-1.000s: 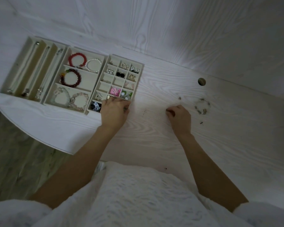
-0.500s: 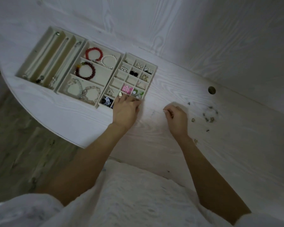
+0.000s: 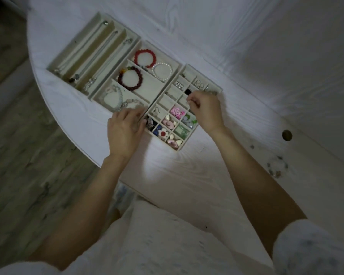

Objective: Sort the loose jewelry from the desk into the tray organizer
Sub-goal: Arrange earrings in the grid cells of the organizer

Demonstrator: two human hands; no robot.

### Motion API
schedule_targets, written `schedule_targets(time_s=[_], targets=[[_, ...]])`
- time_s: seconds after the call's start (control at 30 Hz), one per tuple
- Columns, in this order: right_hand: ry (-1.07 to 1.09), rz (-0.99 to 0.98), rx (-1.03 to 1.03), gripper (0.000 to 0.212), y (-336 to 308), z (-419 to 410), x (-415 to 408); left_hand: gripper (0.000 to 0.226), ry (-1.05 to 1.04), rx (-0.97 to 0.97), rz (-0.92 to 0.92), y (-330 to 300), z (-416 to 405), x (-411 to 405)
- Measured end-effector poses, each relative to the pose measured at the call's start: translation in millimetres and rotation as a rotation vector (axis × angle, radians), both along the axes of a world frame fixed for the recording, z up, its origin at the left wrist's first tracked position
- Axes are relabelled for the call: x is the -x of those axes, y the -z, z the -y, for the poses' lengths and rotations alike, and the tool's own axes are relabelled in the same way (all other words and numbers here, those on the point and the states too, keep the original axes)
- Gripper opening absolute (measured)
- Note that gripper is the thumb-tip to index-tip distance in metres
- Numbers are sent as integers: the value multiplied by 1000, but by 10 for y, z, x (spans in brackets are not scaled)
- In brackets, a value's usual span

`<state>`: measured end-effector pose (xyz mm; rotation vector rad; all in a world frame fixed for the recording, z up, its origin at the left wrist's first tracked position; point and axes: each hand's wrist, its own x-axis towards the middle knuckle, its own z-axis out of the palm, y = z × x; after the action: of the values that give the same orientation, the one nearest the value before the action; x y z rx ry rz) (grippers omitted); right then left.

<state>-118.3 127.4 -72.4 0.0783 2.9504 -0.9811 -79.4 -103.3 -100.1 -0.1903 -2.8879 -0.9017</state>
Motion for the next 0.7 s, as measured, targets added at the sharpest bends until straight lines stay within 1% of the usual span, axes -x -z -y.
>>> schedule_targets(time_s=[0.1,0.2,0.33,0.43,0.7], targets=[[-72,24,-114,17,78,59,48,24,1,0,27,47,57,52],[-75,36,-225,25,79,90,49,19,21,-22,48,84,77,82],[11,-59,-277,20,17,-5,25,18,36,-24,62,83,79,112],[22,-86,-284,14,9,-25,19,18,50,-22,70,65,87,131],[-17,56,-406,16,33,100,188,20,74,-26,73,50,94,164]])
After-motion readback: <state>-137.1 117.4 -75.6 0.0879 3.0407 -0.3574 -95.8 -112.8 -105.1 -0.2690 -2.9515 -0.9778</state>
